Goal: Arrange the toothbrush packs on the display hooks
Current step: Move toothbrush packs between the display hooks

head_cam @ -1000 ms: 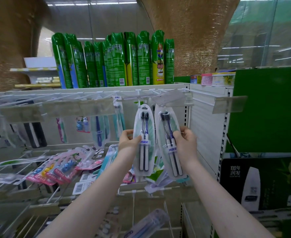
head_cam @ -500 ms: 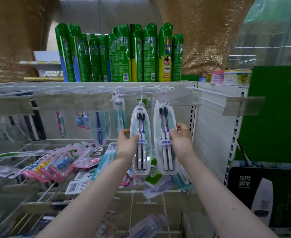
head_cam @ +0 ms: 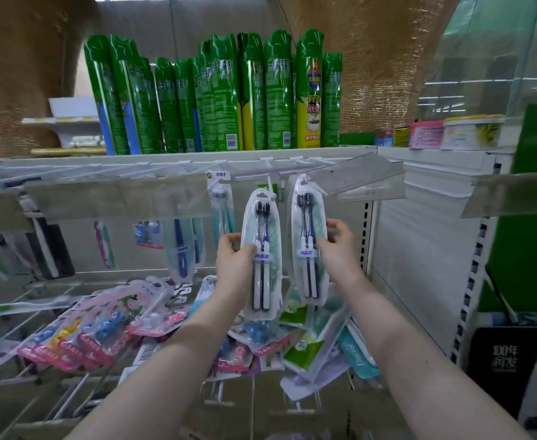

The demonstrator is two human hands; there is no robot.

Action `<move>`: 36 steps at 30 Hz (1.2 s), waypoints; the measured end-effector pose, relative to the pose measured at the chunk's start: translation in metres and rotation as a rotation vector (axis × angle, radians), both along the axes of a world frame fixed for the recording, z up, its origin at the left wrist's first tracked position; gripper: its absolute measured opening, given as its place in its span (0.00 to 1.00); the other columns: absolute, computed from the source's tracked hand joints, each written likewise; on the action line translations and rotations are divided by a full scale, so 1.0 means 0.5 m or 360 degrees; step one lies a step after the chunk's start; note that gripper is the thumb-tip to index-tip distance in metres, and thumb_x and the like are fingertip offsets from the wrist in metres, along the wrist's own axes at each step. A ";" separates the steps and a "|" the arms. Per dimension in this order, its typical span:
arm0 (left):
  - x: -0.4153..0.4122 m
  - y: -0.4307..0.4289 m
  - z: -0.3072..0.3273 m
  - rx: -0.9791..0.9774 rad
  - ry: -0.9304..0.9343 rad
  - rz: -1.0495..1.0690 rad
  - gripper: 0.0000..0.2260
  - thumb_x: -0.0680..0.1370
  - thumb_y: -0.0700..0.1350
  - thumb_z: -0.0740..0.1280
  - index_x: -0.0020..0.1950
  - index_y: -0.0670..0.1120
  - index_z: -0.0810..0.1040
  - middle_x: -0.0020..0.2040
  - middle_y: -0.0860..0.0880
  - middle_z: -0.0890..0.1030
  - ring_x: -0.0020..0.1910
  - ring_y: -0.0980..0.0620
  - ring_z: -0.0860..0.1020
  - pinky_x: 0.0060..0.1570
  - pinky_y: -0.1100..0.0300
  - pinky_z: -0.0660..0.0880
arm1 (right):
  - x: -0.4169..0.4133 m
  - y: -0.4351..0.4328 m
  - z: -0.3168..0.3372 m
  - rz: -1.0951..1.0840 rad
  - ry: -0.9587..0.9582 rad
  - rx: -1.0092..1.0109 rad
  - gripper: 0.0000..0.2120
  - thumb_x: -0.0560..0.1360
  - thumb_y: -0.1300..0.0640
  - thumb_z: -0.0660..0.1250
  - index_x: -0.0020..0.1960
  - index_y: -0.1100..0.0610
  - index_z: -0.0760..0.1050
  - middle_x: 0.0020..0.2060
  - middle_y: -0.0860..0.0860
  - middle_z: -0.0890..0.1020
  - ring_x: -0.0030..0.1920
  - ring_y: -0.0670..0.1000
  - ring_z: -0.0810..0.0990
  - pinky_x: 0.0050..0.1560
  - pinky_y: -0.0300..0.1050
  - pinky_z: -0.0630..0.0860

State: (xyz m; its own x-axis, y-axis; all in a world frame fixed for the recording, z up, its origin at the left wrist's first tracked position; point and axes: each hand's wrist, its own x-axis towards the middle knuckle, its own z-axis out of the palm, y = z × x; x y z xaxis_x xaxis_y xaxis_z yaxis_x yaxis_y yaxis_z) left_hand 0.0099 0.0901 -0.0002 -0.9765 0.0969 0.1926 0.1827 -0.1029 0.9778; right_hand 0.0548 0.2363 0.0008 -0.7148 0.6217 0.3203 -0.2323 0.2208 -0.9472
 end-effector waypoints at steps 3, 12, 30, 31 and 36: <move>-0.011 0.003 -0.001 0.0033 -0.0006 -0.0010 0.10 0.76 0.36 0.63 0.55 0.46 0.69 0.51 0.42 0.76 0.49 0.43 0.77 0.57 0.45 0.74 | -0.012 0.003 -0.005 -0.0038 -0.0029 0.0024 0.15 0.77 0.67 0.60 0.61 0.53 0.69 0.54 0.51 0.78 0.42 0.53 0.81 0.46 0.53 0.81; -0.015 0.008 -0.004 0.0052 -0.0018 -0.0030 0.08 0.76 0.36 0.63 0.52 0.47 0.69 0.49 0.44 0.76 0.51 0.42 0.77 0.59 0.44 0.73 | -0.011 0.019 -0.016 -0.0052 -0.0025 0.0020 0.20 0.77 0.65 0.63 0.69 0.58 0.66 0.54 0.50 0.77 0.44 0.42 0.76 0.40 0.32 0.73; 0.108 0.017 -0.027 -0.0089 -0.0193 -0.0052 0.08 0.78 0.38 0.60 0.56 0.44 0.66 0.43 0.50 0.71 0.37 0.54 0.68 0.34 0.58 0.63 | 0.106 -0.029 -0.043 0.0178 -0.0214 0.0007 0.17 0.77 0.58 0.64 0.66 0.54 0.68 0.54 0.49 0.78 0.52 0.52 0.79 0.58 0.49 0.76; 0.116 0.018 -0.030 -0.0109 -0.0194 -0.0029 0.08 0.77 0.38 0.61 0.55 0.44 0.67 0.42 0.49 0.72 0.36 0.54 0.69 0.33 0.58 0.63 | 0.116 -0.034 -0.046 0.0210 -0.0213 -0.0006 0.18 0.77 0.56 0.65 0.66 0.54 0.68 0.51 0.48 0.78 0.51 0.53 0.80 0.58 0.51 0.76; 0.180 0.025 -0.042 -0.0117 -0.0143 0.0029 0.08 0.77 0.38 0.65 0.52 0.44 0.68 0.38 0.49 0.74 0.32 0.54 0.71 0.25 0.64 0.68 | 0.174 -0.057 -0.064 0.0342 -0.0123 -0.0025 0.18 0.76 0.53 0.66 0.63 0.58 0.68 0.44 0.47 0.77 0.44 0.45 0.78 0.47 0.40 0.75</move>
